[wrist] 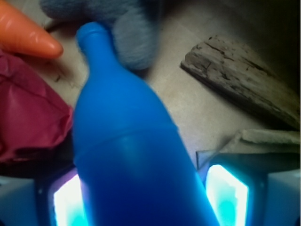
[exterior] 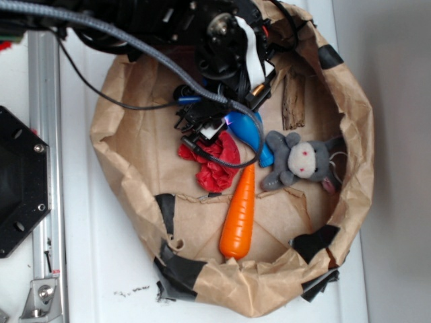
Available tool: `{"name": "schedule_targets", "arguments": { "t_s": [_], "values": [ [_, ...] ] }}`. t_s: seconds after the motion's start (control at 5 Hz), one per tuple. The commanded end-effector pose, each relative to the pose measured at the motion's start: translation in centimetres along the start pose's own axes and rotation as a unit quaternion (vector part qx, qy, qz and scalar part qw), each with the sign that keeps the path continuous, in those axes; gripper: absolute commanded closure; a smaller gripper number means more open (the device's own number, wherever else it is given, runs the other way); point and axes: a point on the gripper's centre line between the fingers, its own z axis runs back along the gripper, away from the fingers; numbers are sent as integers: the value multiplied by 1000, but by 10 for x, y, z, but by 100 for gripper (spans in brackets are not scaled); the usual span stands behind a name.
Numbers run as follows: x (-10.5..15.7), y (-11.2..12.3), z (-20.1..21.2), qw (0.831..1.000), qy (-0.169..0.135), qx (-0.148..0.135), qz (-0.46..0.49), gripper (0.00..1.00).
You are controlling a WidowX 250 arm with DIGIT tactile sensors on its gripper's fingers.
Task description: Grab the blue bottle.
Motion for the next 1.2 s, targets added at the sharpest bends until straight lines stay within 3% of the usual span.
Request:
{"name": "schedule_targets", "arguments": {
  "t_s": [0.0, 0.2, 0.4, 0.6, 0.8, 1.0],
  "values": [
    [37, 11, 72, 991, 8, 119, 57, 100],
    [57, -4, 119, 989, 26, 105, 103, 100],
    [57, -12, 158, 967, 81, 31, 241, 100],
    [54, -19, 161, 931, 42, 54, 359, 100],
    [59, -32, 165, 879, 7, 79, 470, 100],
    [61, -40, 158, 851, 14, 99, 515, 100]
  ]
}}
